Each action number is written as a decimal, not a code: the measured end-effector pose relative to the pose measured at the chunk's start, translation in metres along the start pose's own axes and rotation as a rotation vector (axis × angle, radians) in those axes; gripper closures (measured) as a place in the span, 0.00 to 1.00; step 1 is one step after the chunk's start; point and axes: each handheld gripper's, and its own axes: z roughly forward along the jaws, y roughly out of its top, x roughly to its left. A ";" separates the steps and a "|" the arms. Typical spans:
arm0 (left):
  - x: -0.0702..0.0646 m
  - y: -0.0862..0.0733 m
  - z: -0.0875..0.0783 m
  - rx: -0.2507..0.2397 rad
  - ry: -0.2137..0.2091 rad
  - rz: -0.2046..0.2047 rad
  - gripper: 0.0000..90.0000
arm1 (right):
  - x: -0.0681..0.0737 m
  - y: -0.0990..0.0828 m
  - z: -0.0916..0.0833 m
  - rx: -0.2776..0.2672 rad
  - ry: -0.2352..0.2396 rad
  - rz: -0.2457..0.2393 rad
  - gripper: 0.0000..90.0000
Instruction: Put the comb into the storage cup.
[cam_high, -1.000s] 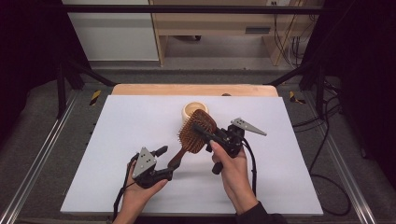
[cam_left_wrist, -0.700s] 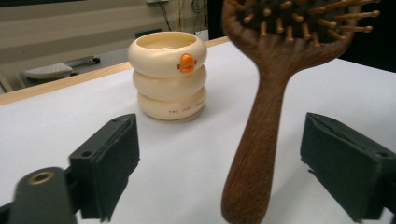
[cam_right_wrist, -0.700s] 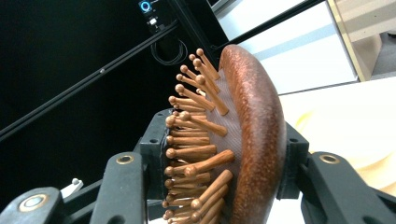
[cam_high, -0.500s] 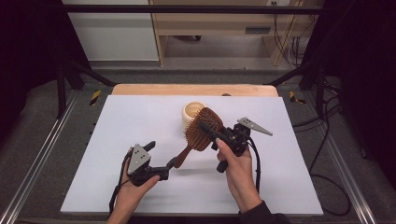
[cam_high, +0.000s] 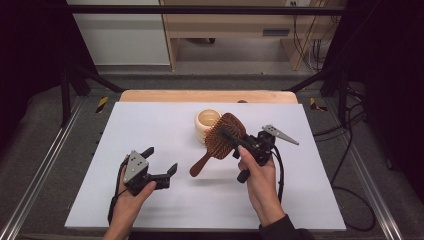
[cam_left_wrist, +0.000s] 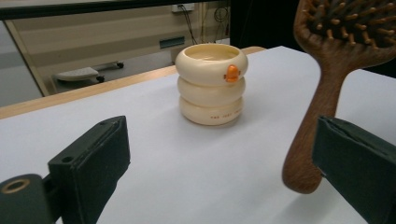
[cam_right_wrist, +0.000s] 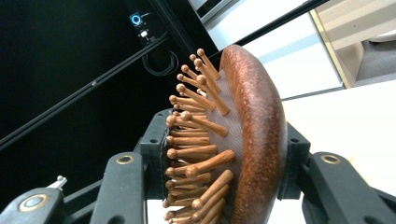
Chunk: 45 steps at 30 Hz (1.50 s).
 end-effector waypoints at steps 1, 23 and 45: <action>0.002 0.000 -0.002 -0.003 0.005 -0.006 0.05 | -0.001 0.001 -0.001 -0.001 -0.003 0.000 0.56; 0.065 -0.014 -0.061 -0.087 0.171 -0.083 0.05 | -0.012 0.010 -0.012 -0.034 -0.039 0.001 0.56; 0.064 -0.034 -0.053 -0.069 0.204 -0.071 0.04 | -0.028 0.022 -0.029 -0.073 -0.112 0.009 0.56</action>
